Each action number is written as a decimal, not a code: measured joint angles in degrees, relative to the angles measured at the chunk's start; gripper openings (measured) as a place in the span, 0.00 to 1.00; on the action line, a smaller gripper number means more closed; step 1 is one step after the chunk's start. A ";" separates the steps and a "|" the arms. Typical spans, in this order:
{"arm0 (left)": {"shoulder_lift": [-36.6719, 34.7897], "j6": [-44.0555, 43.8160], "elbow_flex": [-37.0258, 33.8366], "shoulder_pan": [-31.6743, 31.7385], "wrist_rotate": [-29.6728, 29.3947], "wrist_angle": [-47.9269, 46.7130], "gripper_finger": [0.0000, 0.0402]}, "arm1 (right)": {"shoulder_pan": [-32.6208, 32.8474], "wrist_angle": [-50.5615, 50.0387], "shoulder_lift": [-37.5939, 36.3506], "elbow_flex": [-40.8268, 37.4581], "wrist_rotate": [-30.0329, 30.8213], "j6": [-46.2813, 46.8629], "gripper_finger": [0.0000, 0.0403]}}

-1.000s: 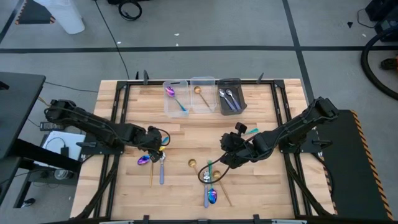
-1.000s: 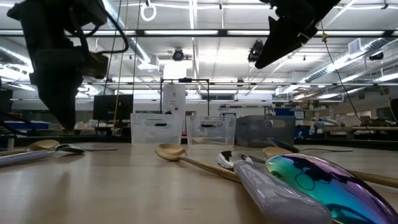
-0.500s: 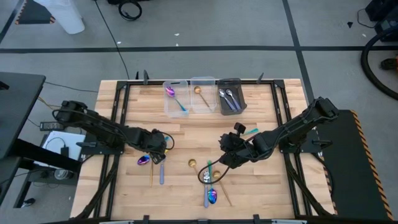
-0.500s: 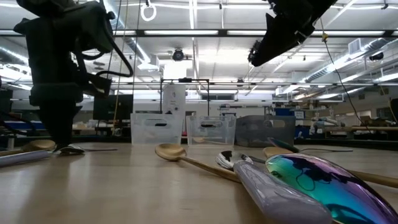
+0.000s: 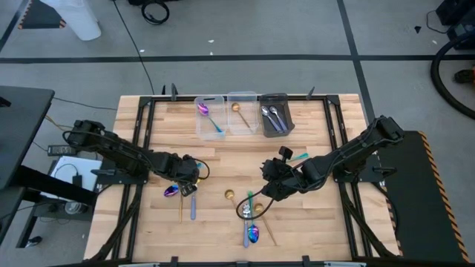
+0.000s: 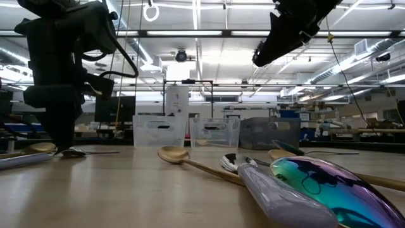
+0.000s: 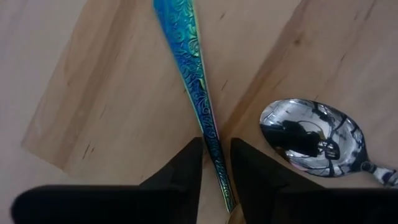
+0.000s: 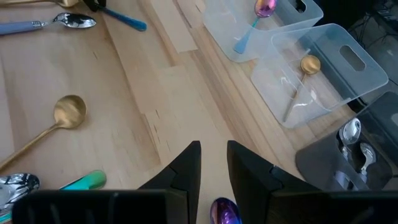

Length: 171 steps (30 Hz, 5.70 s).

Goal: Sort silverware by color (type)
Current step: Put the blue spoon into the left transparent bin

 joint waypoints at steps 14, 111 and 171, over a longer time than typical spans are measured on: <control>0.07 11.01 -0.09 2.86 0.23 -0.46 0.06 | 0.00 -0.02 0.00 0.00 0.00 0.02 0.22; 2.27 137.55 13.07 50.92 16.31 29.37 0.05 | 0.15 2.56 0.00 0.04 -0.05 -1.34 0.22; -0.55 127.88 13.09 48.69 11.64 35.73 0.25 | 0.64 3.42 0.02 0.02 -0.44 -1.92 0.22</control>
